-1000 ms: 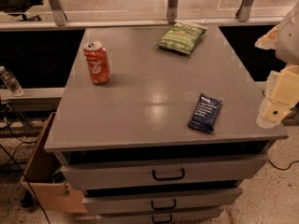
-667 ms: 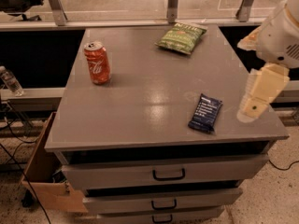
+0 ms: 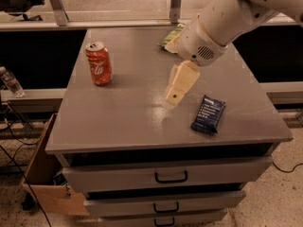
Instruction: Pick coke can
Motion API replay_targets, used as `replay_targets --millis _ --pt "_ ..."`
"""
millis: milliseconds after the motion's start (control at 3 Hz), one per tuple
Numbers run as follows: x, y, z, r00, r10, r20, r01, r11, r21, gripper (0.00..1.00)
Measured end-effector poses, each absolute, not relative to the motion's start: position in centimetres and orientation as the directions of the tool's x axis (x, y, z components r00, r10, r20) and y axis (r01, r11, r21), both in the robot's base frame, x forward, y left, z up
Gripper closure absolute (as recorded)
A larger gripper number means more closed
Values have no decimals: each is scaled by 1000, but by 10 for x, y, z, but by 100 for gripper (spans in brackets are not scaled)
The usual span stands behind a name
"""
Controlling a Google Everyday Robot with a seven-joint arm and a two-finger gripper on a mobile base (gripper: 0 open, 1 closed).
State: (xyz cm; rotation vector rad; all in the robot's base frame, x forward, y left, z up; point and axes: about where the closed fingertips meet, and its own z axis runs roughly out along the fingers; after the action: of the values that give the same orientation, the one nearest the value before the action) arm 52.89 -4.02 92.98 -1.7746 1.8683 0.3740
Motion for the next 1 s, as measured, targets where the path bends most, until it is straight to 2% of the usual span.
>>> replay_targets --millis 667,1000 --pt "530 -36 929 13 -819 -574 -983 96 -159 0" --pt "539 -6 918 35 -743 -668 -985 88 -149 0"
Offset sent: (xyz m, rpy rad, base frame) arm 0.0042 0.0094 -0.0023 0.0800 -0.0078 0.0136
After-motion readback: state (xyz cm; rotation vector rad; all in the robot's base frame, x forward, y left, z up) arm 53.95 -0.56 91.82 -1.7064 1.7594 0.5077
